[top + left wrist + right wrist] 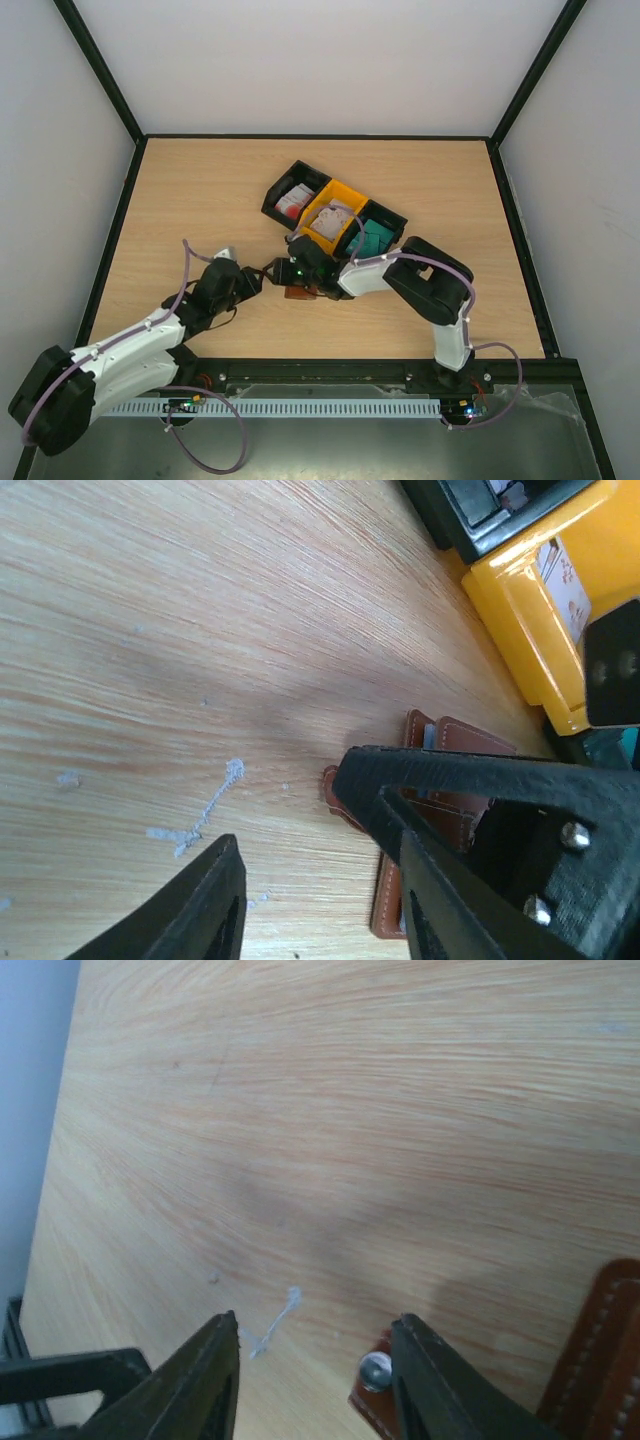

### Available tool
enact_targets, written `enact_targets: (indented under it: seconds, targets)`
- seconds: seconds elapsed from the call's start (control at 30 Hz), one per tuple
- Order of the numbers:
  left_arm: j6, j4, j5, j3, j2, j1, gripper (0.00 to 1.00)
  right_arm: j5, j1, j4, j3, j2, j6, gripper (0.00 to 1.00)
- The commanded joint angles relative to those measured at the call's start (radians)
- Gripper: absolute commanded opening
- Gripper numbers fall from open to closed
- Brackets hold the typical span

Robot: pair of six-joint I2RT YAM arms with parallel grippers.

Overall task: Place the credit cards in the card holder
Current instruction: Close the card holder at the center of the board.

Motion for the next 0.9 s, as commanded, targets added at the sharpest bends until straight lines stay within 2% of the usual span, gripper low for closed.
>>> enact_targets:
  seconds: [0.0,0.07,0.2,0.43,0.57,0.63,0.73,0.87]
  targets:
    - [0.046,-0.061,0.052,0.044,-0.041,0.002,0.47,0.025,-0.004,-0.170,0.072,-0.121,-0.091,0.49]
    - [0.056,-0.057,0.086,0.058,-0.053,0.002,0.51,0.045,-0.004,-0.223,0.081,-0.182,-0.118,0.57]
    - [0.042,-0.039,0.126,0.074,-0.070,-0.001,0.54,0.044,-0.006,-0.301,0.086,-0.305,-0.159,0.66]
    - [0.026,-0.006,0.157,0.100,0.003,-0.045,0.60,0.289,-0.007,-0.409,-0.039,-0.519,-0.130,0.71]
    - [0.014,0.010,0.136,0.101,0.023,-0.087,0.66,0.434,-0.007,-0.447,-0.170,-0.659,-0.050,0.65]
    - [0.010,0.024,0.129,0.102,0.037,-0.104,0.68,0.453,-0.007,-0.465,-0.218,-0.693,-0.030,0.60]
    - [0.009,0.037,0.111,0.104,0.078,-0.123,0.71,0.425,-0.007,-0.489,-0.244,-0.676,-0.033,0.52]
    - [0.008,0.068,0.100,0.103,0.129,-0.147,0.74,0.402,-0.008,-0.486,-0.253,-0.590,-0.045,0.47]
